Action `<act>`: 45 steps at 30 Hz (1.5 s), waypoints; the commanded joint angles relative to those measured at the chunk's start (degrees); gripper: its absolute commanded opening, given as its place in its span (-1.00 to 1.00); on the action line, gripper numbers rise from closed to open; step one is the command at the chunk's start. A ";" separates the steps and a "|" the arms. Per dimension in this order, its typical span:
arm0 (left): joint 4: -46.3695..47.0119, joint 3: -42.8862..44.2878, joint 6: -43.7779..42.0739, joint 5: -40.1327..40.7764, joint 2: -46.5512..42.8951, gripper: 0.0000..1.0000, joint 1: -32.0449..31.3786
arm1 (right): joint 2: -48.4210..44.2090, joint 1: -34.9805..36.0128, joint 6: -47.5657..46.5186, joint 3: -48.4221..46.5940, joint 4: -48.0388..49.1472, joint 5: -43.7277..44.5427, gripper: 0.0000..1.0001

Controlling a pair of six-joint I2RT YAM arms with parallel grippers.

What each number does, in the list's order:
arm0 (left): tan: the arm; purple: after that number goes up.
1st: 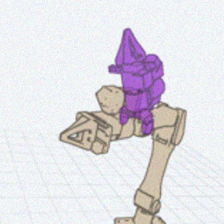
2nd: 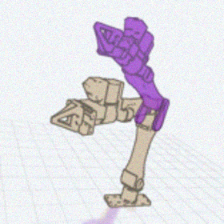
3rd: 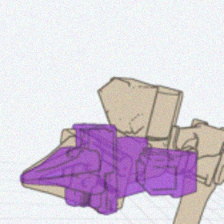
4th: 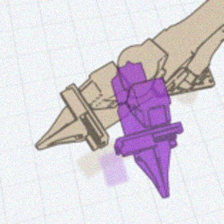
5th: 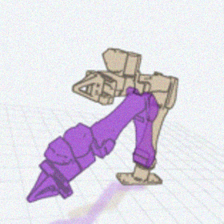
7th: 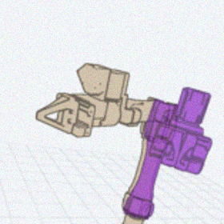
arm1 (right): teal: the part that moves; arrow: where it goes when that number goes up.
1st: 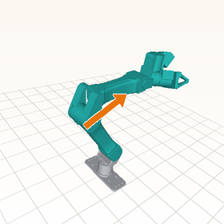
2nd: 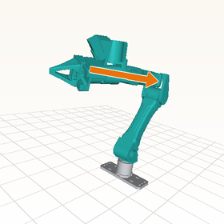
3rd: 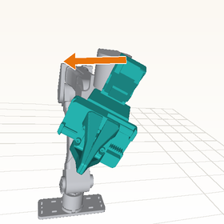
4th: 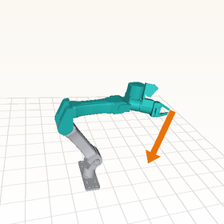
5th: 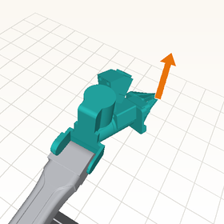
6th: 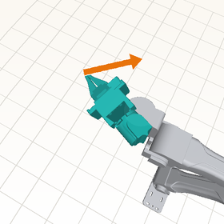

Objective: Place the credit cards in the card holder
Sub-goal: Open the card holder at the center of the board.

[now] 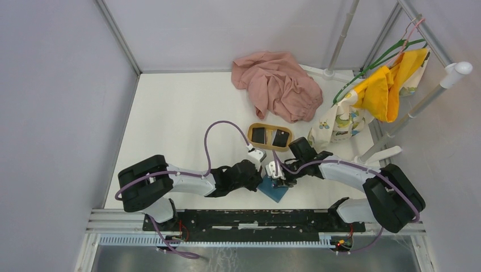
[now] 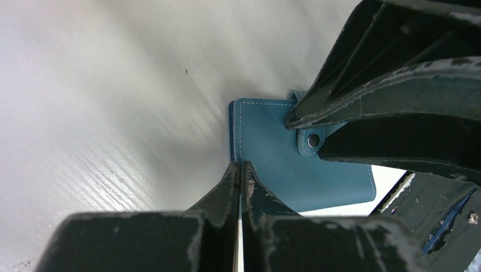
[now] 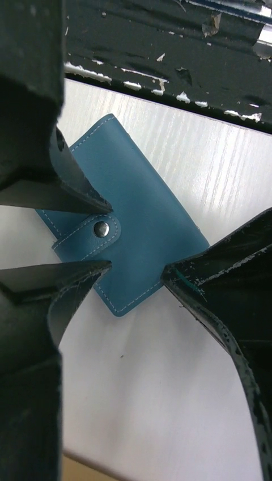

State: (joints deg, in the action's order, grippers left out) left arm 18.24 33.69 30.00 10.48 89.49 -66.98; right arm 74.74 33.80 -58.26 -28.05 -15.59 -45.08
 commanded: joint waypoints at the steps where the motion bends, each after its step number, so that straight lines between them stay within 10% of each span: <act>1: 3.56 0.10 -3.79 1.30 -0.04 -0.96 -0.31 | 3.54 0.38 -2.49 -2.92 -5.38 3.77 -0.30; 10: 4.37 -0.67 -4.06 3.69 1.48 -0.96 0.10 | 0.86 0.56 -5.30 -3.82 -7.90 0.08 -1.00; 27: 6.90 -2.08 -4.07 -5.71 -0.98 -0.95 7.59 | -8.10 -7.21 -7.90 -1.33 -6.59 -16.41 -1.00; 33: 7.91 -3.95 -0.44 -8.74 -10.61 0.28 9.07 | -11.01 -10.38 14.45 2.19 11.20 -17.11 -1.00; 45: 16.85 -15.30 24.58 -9.36 -18.20 0.61 9.02 | -13.57 -11.18 34.34 7.07 29.74 -23.35 -1.00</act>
State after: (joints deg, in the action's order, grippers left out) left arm 29.85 21.02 40.95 1.10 70.74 -57.95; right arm 62.43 22.76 -32.29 -22.02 4.32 -65.14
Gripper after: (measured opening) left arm 0.796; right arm 0.010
